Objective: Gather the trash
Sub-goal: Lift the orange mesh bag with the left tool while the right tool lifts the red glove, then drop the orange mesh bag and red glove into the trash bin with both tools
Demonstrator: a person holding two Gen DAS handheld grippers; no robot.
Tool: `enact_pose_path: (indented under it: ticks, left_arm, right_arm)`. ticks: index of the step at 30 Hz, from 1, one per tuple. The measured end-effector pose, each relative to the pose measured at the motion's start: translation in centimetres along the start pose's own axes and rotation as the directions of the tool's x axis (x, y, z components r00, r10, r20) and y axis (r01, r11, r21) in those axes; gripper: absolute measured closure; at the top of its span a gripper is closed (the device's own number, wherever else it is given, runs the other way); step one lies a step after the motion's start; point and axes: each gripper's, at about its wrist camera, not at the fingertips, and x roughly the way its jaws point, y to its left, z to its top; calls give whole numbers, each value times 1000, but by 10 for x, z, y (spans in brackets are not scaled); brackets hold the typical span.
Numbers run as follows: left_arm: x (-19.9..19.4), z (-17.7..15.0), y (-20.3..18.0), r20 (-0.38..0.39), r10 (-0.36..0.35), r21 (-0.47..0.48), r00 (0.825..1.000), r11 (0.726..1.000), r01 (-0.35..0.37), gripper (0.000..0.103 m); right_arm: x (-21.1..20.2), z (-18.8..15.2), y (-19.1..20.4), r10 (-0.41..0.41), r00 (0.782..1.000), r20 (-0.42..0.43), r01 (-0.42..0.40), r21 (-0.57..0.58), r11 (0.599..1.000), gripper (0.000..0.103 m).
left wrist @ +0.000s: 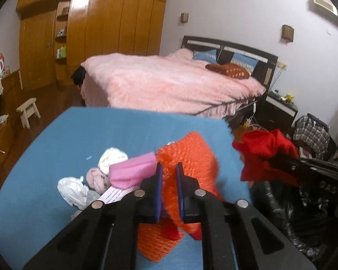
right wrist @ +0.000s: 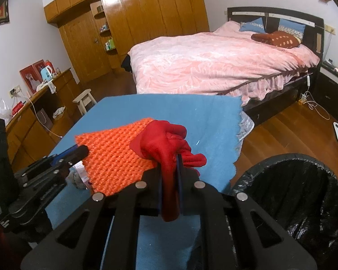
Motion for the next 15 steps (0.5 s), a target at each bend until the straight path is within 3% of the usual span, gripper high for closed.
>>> enact_pose_path:
  ticks: [7,15]
  left_arm:
    - [-32,19,-35,79,-59,50,995,997,55,91]
    - [-46,23,-90,89,-155,112,984,983,145,91]
  right_arm:
    - [-37,8,-13,-21,998,63,20,16,1000,93]
    - [-89,2,-44,-99,988,116,93,60,994,93]
